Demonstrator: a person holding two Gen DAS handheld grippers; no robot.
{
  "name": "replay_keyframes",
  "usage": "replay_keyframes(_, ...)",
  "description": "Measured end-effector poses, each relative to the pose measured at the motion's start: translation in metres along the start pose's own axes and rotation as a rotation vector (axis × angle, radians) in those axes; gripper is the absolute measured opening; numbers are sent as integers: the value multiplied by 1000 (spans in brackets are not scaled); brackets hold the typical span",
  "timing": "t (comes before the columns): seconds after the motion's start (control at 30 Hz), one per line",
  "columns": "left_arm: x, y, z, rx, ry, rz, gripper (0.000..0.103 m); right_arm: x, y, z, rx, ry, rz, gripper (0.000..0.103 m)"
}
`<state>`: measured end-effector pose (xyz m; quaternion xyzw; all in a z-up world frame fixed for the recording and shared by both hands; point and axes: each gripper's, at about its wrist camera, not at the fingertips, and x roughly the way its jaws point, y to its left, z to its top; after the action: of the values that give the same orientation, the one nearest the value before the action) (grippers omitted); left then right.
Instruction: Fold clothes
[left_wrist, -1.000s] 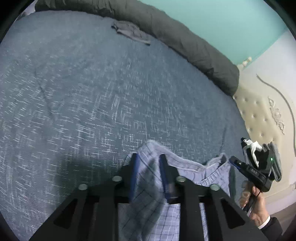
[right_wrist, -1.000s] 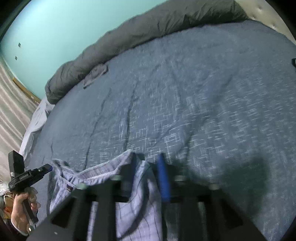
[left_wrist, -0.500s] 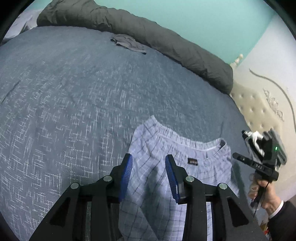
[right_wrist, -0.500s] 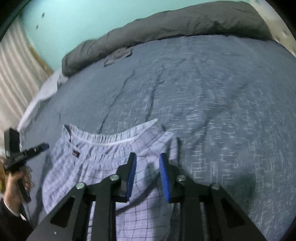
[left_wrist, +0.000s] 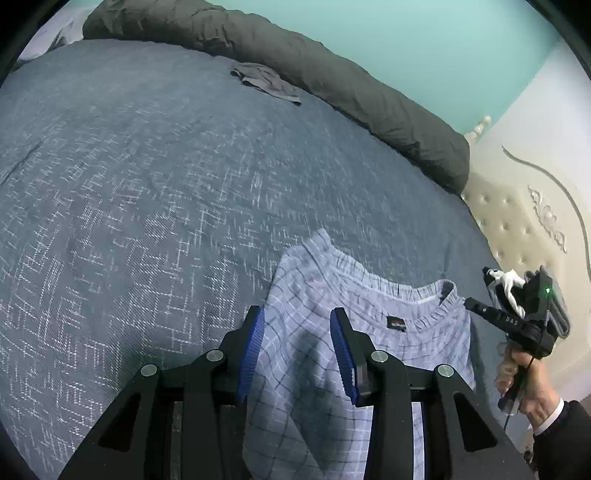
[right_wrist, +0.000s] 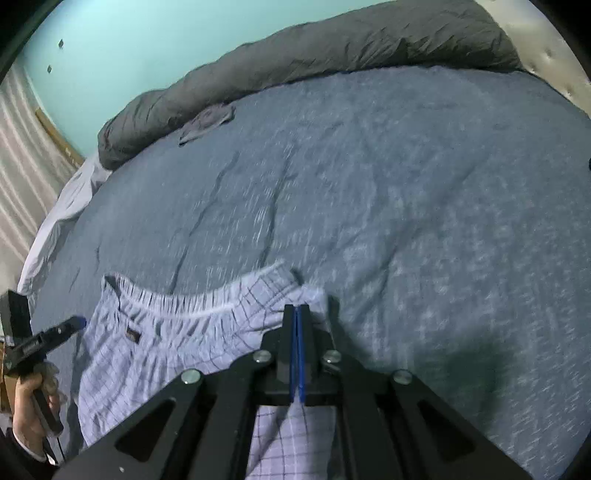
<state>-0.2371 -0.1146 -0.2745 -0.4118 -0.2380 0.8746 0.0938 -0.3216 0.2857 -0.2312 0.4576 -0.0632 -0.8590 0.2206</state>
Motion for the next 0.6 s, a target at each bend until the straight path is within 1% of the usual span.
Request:
replay_keyframes(0.1,1,1,1,-10,-3,0,41,-4,-8,8,19,-10,-21,0)
replay_keyframes(0.17,1,1,2,-9,2,-2,41,-7,-19,15,26,-14,-51,0)
replay_keyframes(0.27,5,1,2,-8,20,-6,41,1,-24,26,51,-3,-88,0)
replay_keyframes(0.43,12,-2,0,10,45,-5,40,9,-32,35,78,12,-96,0)
replay_keyframes(0.5,13,-3,-1,16,48,-7,40,14,-35,37,105,23,-74,0)
replay_keyframes(0.6,16,-3,-2,22,56,-11,40,21,-31,34,133,36,6,1)
